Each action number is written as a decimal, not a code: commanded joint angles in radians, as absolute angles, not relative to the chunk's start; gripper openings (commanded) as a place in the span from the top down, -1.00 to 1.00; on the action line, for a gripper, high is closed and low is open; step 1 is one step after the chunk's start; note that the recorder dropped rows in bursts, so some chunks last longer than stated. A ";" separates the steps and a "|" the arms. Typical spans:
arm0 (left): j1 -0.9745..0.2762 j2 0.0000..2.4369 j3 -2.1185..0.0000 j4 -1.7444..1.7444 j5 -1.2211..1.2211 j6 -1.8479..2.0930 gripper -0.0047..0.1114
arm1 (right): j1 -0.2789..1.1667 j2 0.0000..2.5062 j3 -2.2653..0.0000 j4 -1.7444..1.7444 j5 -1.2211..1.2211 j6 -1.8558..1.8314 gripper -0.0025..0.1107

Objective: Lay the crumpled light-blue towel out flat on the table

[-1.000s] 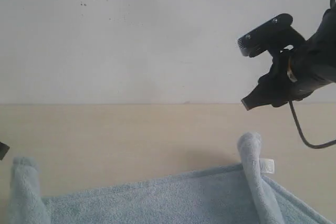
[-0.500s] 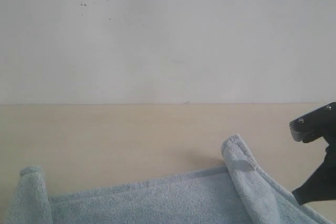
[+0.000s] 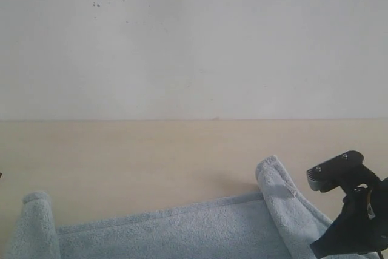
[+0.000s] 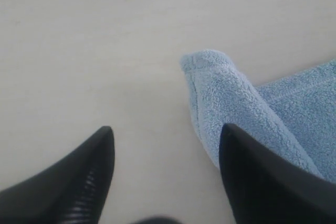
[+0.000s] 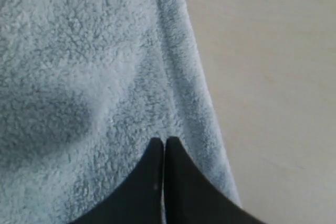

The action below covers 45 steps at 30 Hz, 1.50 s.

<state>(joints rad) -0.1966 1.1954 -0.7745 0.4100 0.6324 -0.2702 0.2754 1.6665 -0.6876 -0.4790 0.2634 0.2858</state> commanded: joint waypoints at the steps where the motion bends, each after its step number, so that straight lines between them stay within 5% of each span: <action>1: -0.195 1.188 -0.771 0.400 0.620 -0.268 -0.04 | 0.271 1.712 -0.689 -0.476 0.208 0.277 0.96; 14: -0.195 1.188 -0.771 0.400 0.620 -0.268 -0.04 | 0.228 1.789 -0.703 -0.480 0.239 0.287 0.96; 29: -0.195 1.188 -0.771 0.400 0.608 -0.268 -0.04 | -0.196 1.787 -0.698 -0.491 0.381 0.524 0.96; 40: -0.195 1.188 -0.771 0.396 0.585 -0.268 -0.04 | -0.251 1.787 -0.696 -0.646 0.383 0.706 0.96; 45: -0.195 1.214 -0.750 0.326 0.535 -0.218 -0.04 | -0.243 1.743 -0.700 -0.687 0.193 0.812 0.96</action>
<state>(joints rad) -0.1966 1.1996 -0.7593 0.3705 0.5662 -0.2549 -0.2485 1.7736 -0.7036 -0.7114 0.2901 0.7976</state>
